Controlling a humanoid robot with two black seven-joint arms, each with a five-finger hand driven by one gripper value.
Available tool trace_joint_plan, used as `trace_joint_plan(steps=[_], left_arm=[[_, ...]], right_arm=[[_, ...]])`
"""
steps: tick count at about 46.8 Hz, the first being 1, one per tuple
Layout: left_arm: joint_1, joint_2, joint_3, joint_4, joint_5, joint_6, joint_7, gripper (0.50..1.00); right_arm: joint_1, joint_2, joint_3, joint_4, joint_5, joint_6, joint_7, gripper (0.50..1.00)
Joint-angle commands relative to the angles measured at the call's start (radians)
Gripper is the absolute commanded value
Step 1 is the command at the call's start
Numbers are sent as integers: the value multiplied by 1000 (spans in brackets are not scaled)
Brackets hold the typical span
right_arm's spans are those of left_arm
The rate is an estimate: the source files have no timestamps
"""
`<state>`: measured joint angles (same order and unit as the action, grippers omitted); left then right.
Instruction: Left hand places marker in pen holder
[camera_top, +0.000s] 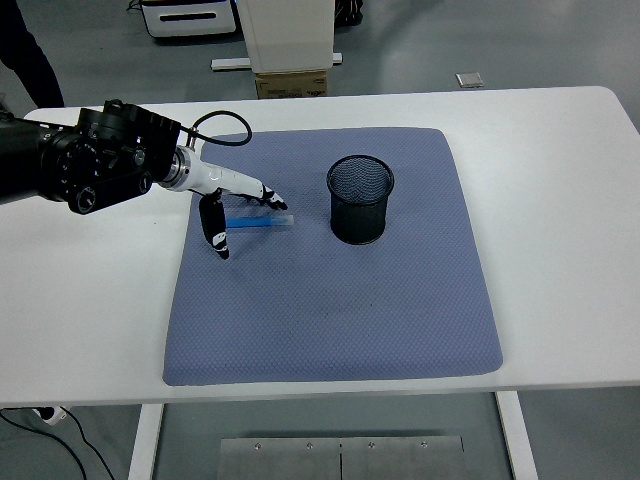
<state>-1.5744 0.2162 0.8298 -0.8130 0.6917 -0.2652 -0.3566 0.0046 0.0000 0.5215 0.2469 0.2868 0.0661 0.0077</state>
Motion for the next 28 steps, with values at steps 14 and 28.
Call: trace_joint_plan(steps=[14,28], left_arm=[[-1,2,-1,5,2,-2,19,968],[-3,-3,-12,6,20,-3,19,968]], right_arm=[[0,0,0,0,0,-2,0,1000],[0,0,0,0,0,0,0,1000]])
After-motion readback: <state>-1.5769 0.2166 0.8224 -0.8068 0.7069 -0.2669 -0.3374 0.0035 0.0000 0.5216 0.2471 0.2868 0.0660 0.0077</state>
